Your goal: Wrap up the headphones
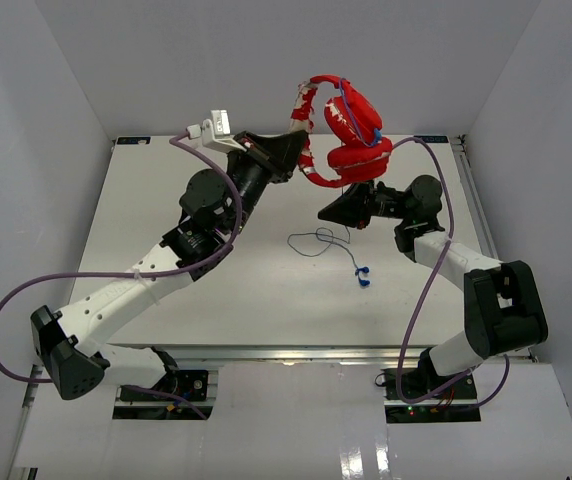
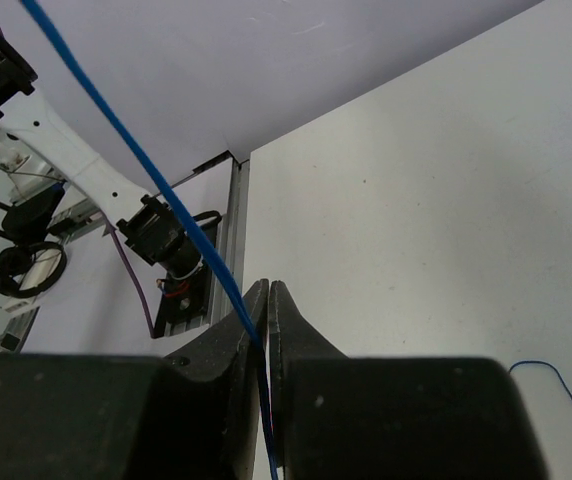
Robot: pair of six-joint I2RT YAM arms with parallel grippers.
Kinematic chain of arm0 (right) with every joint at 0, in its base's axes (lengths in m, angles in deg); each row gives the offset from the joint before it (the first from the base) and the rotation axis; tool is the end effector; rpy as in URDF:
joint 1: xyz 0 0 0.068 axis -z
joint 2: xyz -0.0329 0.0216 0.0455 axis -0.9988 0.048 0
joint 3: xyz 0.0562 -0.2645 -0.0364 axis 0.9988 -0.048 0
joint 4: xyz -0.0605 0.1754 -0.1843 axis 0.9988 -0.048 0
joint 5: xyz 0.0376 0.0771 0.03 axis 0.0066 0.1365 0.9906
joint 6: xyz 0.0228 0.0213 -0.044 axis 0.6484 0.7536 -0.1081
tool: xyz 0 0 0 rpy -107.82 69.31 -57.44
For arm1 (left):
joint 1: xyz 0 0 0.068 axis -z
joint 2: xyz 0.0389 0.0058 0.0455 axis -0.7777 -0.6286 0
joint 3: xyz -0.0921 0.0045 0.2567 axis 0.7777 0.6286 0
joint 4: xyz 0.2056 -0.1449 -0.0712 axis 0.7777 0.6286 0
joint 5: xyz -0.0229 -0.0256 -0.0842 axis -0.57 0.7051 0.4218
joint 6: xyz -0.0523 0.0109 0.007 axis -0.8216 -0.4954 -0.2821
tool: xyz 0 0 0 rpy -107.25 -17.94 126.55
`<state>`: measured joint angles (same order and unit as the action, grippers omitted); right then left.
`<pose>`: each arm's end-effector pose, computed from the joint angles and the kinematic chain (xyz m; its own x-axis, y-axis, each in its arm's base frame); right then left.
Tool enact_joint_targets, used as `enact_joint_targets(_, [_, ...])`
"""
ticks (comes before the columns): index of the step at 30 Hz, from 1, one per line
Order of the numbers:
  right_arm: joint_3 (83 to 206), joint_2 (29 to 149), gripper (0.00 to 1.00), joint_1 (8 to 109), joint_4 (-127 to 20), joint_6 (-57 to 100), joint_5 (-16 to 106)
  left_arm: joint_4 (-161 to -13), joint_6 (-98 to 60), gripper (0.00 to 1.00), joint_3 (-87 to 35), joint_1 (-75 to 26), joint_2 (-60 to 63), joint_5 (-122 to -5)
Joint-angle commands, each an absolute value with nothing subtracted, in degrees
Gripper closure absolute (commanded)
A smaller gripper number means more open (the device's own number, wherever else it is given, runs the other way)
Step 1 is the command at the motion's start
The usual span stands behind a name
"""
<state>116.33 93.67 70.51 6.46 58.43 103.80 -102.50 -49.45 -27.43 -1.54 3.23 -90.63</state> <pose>0.2901 0.1213 0.3051 -0.3896 0.1739 -0.9044 -0.9157 0.0314 0.4005 0.1976 -0.2138 0.4622 -0.1993 -0.7442 -0.6375 0.5232 0.4692 -0.7114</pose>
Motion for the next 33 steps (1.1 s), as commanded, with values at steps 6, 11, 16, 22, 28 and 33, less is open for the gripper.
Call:
enact_joint_targets(6, [115.9, 92.4, 0.90, 68.5, 15.3, 62.3, 106.0, -104.8, -49.9, 1.00, -32.8, -1.4, 3.0, -101.2])
enact_joint_targets(11, [113.9, 91.1, 0.90, 67.5, 15.2, 61.8, 105.9, -103.7, -47.7, 1.00, -36.7, -1.4, 1.0, -107.4])
enact_joint_targets(16, [111.6, 87.5, 0.88, 66.2, 7.9, 55.1, 105.3, -106.7, -36.2, 1.00, -42.6, -1.4, -1.5, -116.6])
enact_joint_targets(22, [110.6, 81.7, 0.91, 64.3, -3.5, 45.0, 103.2, -117.0, -19.5, 1.00, -42.5, -3.6, -3.7, -125.9])
enact_joint_targets(28, [115.2, 74.4, 0.92, 60.4, -25.9, 28.8, 98.7, -117.8, -12.9, 1.00, -41.1, -8.6, -8.0, -128.3])
enact_joint_targets(33, [124.7, 69.0, 0.92, 59.2, -46.0, 11.2, 91.2, -122.6, -1.4, 1.00, -36.0, -11.0, -9.9, -128.1])
